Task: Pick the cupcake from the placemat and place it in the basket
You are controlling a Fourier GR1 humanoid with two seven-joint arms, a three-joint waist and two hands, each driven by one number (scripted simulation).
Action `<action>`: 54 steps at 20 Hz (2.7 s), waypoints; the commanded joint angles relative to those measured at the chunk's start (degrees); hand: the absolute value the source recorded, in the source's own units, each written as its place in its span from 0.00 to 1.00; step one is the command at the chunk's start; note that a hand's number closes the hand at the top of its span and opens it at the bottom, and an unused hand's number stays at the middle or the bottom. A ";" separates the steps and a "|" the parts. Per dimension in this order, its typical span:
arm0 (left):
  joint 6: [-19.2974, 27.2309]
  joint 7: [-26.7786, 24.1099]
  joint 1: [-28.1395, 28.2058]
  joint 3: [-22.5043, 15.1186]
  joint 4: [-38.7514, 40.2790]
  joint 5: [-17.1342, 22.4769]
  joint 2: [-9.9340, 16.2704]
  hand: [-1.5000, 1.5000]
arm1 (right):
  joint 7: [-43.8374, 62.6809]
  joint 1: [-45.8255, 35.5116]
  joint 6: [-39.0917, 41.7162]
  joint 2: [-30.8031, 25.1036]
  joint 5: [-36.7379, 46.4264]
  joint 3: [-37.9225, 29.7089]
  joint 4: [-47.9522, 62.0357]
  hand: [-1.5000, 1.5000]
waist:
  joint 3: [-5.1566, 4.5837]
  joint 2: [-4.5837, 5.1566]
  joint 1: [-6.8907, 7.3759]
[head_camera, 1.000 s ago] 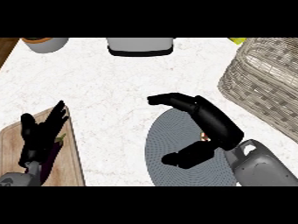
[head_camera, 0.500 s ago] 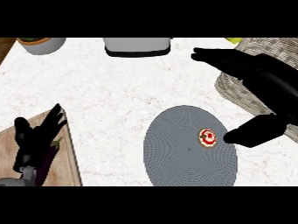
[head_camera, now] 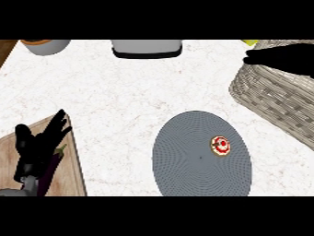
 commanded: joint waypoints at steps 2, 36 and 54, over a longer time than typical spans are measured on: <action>-2.94 1.73 6.42 0.79 3.02 1.93 1.52 0.50 | 0.80 -1.61 9.21 -5.88 -6.22 -3.43 1.96 0.00 | -0.64 0.71 1.01; -4.35 1.20 6.39 1.00 3.37 -2.07 -2.37 0.50 | -7.48 21.20 -6.37 14.16 26.66 8.55 -0.48 0.00 | -0.51 1.18 1.23; -3.71 4.04 5.67 2.00 0.87 -4.11 -3.48 0.50 | -15.87 20.96 -12.60 23.83 40.28 13.02 12.46 0.00 | -0.53 1.19 1.82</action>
